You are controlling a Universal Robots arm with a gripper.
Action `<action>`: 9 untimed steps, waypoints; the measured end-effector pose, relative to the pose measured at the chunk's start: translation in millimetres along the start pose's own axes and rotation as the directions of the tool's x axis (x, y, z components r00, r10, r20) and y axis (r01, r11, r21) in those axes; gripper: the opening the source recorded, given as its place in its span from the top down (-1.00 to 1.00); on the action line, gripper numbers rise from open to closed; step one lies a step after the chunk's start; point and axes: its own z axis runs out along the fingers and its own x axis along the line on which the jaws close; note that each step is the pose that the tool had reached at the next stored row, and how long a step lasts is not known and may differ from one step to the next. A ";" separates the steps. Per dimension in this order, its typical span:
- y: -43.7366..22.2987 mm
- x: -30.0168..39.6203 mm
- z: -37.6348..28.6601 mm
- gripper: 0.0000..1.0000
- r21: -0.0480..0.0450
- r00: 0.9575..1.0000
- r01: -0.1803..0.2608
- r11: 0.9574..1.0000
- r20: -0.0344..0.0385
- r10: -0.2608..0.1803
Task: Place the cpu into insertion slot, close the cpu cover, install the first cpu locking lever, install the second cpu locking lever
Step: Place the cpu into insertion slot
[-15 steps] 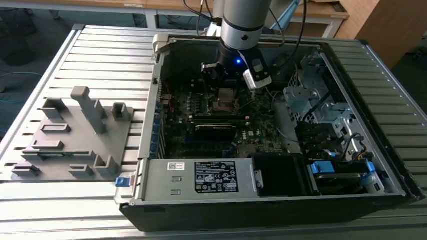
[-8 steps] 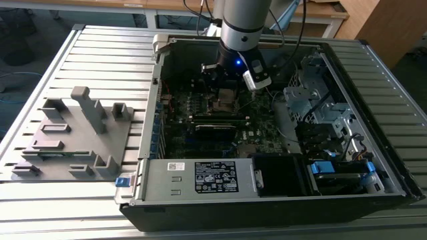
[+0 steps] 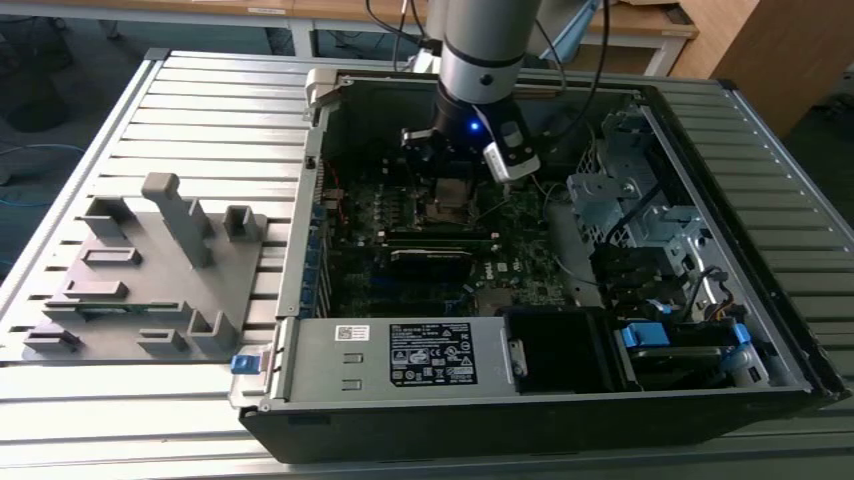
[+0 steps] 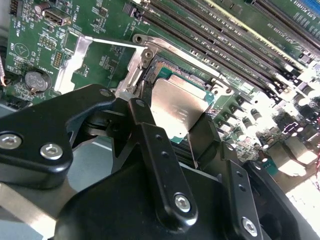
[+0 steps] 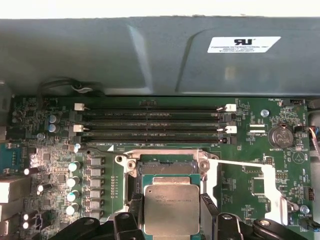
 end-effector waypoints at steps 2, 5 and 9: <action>1.4 0.2 1.7 -0.08 0.002 1.000 0.000 1.000 0.000 0.000; 2.9 0.2 3.4 -0.08 0.009 1.000 0.001 1.000 0.000 -0.001; 2.9 0.2 4.3 -0.08 0.009 1.000 -0.021 1.000 0.002 0.021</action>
